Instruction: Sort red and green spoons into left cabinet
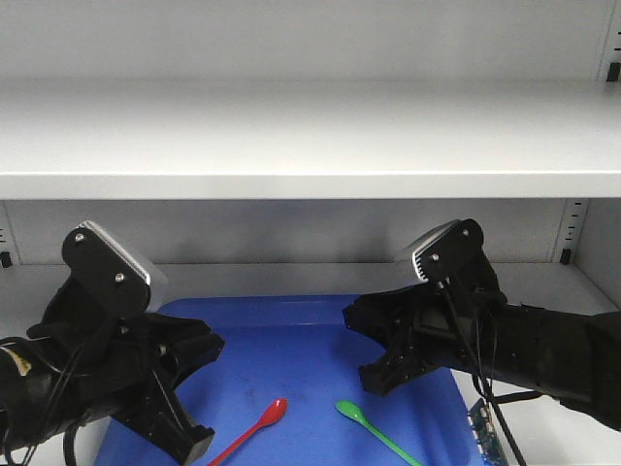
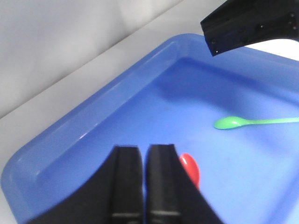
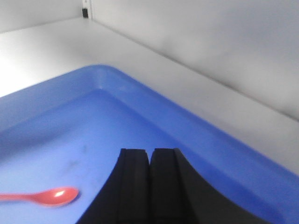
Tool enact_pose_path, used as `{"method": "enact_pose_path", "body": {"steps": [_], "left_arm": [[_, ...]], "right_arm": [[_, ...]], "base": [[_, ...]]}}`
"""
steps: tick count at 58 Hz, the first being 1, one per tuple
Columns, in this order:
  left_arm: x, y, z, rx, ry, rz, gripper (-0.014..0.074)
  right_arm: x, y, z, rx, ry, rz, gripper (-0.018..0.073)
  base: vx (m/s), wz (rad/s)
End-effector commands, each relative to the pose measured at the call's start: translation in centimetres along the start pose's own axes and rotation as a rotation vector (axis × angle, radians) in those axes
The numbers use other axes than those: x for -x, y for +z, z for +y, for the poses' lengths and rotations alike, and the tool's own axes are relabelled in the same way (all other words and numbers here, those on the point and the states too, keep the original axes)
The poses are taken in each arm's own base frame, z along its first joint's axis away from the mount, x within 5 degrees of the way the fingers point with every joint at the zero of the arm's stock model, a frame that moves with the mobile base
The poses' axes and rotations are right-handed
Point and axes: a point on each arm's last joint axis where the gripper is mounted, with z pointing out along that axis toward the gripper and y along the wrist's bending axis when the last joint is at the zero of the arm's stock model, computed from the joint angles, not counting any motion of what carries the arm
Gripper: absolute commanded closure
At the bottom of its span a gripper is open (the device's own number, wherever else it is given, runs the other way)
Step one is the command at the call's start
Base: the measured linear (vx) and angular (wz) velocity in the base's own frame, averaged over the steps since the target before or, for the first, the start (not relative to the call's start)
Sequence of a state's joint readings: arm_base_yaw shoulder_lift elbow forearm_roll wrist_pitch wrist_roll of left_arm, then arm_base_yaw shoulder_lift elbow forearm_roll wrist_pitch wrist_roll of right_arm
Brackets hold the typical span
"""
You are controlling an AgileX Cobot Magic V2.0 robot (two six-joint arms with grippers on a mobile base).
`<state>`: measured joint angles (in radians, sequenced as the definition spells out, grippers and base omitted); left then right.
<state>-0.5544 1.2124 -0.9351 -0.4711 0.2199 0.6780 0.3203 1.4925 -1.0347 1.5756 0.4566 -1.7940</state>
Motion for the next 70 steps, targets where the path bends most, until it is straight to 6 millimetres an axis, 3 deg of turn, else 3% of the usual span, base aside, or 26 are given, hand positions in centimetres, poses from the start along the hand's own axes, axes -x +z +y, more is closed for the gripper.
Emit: {"method": "enact_pose_path", "body": {"steps": [1,7,8,19,27,39,70], "left_arm": [[2.2,-1.7,0.5,0.047,-0.007,-0.119,0.0605],[2.1,-2.1,0.4,0.035,-0.007,-0.112,0.06],[1.7,-2.8,0.2,0.037,-0.044,-0.119,0.06],[-0.2,-4.9,-0.2,0.059,-0.12,-0.15,0.0598],[-1.6,-6.8,-0.7,0.066,-0.147,-0.174,0.0598],[-1.4,-8.4,-0.8,0.071,-0.145,-0.219,0.0596],[-1.6,-8.3,-0.9,0.056,-0.153,-0.199,0.0597]], "right_arm": [[2.3,-1.7,0.5,0.009,-0.005,-0.05,0.0563],[2.6,-2.6,0.8,0.002,-0.005,-0.031,0.0563],[3.3,-3.7,1.1,-0.008,0.023,-0.035,0.0562],[4.2,-5.6,1.6,-0.044,0.02,-0.038,0.0562],[3.3,-7.1,1.8,-0.114,0.043,-0.041,0.0562],[2.2,-9.1,2.2,-0.207,0.032,-0.063,0.0562],[2.3,-9.2,2.8,-0.156,0.04,-0.06,0.0562]], "base": [[0.0,0.0],[0.0,0.0],[0.0,0.0],[0.0,0.0],[0.0,0.0],[0.0,0.0],[0.0,0.0]]}}
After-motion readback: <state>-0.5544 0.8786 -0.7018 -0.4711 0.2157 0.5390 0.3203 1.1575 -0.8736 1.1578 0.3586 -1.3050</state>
